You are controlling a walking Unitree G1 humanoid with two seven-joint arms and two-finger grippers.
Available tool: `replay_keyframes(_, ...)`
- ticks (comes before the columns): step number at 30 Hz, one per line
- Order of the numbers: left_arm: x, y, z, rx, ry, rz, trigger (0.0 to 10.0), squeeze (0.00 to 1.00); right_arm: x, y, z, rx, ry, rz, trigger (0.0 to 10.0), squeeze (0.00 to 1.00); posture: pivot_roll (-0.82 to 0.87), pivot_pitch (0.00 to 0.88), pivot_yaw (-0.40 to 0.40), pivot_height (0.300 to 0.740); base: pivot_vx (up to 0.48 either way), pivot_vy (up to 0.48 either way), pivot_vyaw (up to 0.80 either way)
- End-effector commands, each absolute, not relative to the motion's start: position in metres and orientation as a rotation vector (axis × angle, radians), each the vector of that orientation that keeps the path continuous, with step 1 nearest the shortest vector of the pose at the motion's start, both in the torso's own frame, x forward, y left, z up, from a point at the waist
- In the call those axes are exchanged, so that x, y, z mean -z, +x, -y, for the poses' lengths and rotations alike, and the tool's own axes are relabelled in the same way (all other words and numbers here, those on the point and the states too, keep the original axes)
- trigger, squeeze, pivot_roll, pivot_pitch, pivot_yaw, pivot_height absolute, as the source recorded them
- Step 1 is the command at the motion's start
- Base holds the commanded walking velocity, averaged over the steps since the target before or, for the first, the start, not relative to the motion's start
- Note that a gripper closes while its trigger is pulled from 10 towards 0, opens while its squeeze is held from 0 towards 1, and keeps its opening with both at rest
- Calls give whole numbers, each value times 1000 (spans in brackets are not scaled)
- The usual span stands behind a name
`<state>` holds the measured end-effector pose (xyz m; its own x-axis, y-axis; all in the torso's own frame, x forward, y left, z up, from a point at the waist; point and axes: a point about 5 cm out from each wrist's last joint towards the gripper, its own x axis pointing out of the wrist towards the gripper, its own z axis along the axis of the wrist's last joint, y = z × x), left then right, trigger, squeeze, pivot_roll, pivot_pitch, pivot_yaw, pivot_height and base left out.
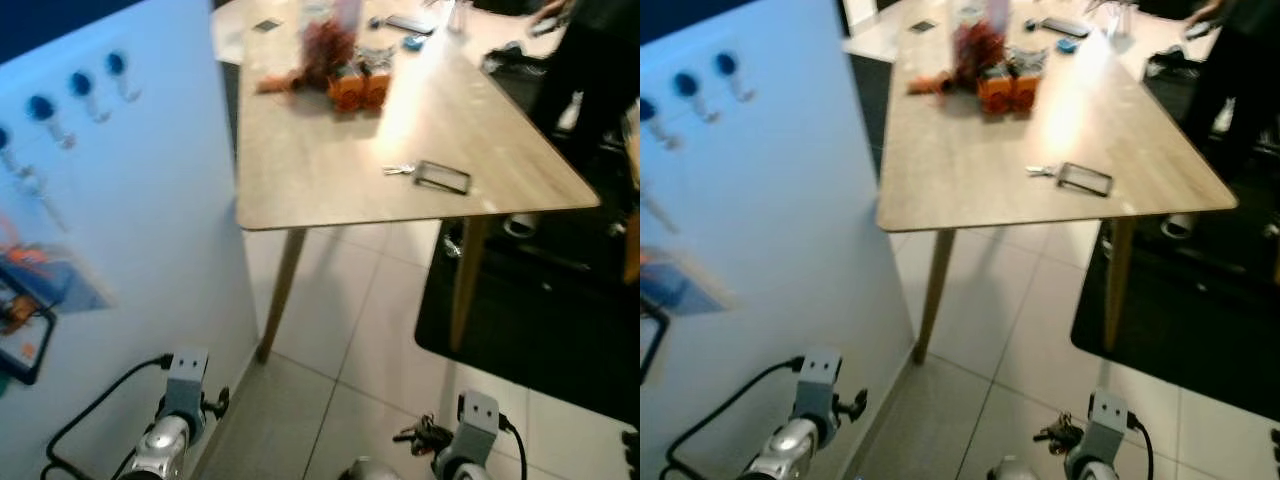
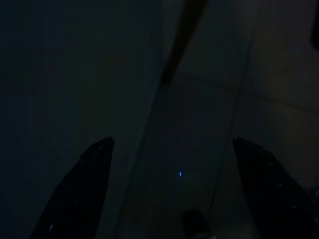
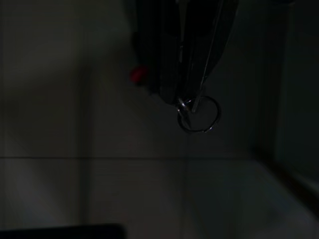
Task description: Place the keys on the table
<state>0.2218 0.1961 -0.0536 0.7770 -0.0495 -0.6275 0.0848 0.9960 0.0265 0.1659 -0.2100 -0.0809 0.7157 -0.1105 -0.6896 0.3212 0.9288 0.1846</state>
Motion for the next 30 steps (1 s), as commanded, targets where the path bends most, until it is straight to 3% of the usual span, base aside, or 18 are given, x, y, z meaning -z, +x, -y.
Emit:
replay_keyframes(1,60,212,-199,49,46,-705,10000,0,82,165,208,241,306,-744,10000,0,18,72,-4,740,0,0,-800)
replay_keyframes(4,58,215,-199,36,39,-696,10000,0,81,167,209,236,302,-738,10000,0,19,78,-8,740,0,0,-800)
replay_keyframes(15,56,219,-190,54,38,-674,10000,0,79,171,208,178,275,-752,10000,0,16,115,-29,740,0,0,0)
replay_keyframes(30,55,221,-182,57,15,-650,10000,0,81,169,205,136,254,-768,10000,0,27,154,-44,740,0,-456,0)
